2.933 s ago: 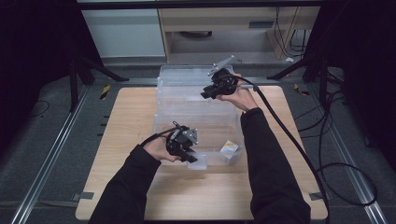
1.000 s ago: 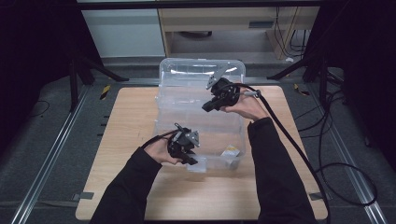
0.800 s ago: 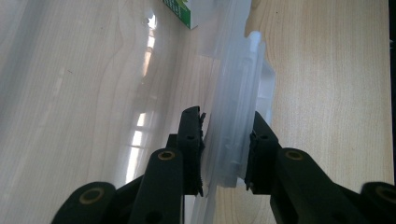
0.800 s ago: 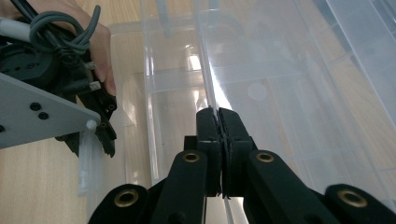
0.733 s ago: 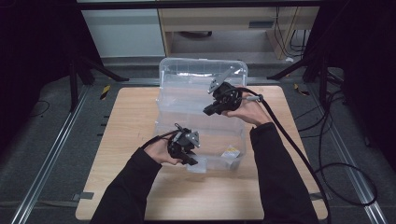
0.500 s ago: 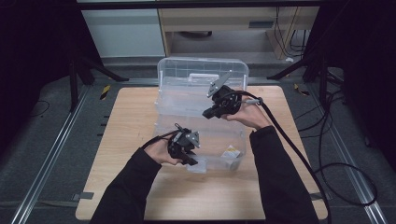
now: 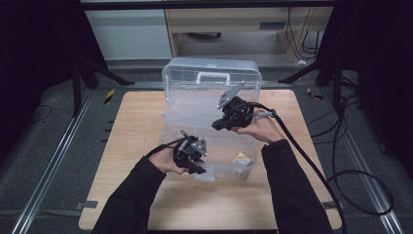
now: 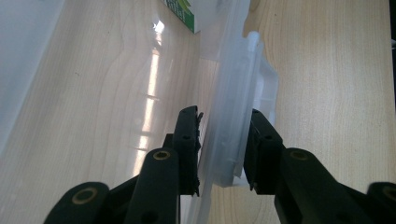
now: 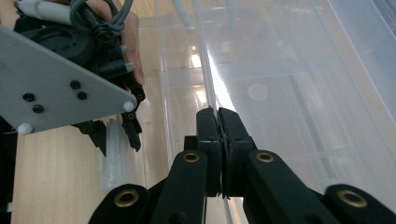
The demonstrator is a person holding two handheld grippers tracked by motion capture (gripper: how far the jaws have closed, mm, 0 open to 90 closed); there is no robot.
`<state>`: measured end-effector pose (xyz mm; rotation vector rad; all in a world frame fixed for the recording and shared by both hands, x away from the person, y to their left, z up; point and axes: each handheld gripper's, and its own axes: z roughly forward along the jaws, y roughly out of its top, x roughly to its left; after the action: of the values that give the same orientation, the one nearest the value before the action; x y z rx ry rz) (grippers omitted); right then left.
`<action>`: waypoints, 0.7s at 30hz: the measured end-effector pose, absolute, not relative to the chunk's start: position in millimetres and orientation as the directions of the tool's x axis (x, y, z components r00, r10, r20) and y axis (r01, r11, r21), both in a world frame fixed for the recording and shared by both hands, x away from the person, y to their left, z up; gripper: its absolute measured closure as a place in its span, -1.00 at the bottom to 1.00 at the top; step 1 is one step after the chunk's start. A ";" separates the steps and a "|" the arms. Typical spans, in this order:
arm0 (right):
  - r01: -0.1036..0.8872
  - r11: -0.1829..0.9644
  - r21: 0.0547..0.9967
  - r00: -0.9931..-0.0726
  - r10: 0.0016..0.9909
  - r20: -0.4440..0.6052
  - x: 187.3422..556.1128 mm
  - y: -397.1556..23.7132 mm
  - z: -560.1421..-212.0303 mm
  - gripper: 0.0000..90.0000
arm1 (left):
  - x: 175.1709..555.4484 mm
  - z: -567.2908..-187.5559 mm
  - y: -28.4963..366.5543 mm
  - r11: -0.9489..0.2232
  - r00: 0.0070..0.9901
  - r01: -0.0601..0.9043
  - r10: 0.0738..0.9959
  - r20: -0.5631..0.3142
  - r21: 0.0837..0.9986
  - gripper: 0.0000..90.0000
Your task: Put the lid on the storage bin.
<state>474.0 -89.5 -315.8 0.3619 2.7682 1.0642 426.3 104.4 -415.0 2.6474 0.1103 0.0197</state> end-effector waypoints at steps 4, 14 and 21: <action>0.170 0.723 0.670 -0.958 0.281 -0.060 468.6 -88.9 -316.7 0.97 | 424.5 -414.6 105.1 -0.878 0.997 0.071 0.081 0.001 0.474 0.53; 0.169 0.724 0.669 -0.962 0.268 -0.048 457.4 -88.7 -323.8 0.97 | 420.5 -414.5 105.3 -0.874 0.995 0.077 0.101 0.023 0.479 0.51; 0.171 0.705 0.688 -0.957 0.286 -0.055 449.3 -89.7 -329.2 0.96 | 412.4 -406.8 109.1 -0.856 0.989 0.070 0.128 0.078 0.513 0.45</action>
<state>449.3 -89.7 -329.2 0.3715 2.7532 1.0877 412.4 109.1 -406.8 2.6000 0.1389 0.1484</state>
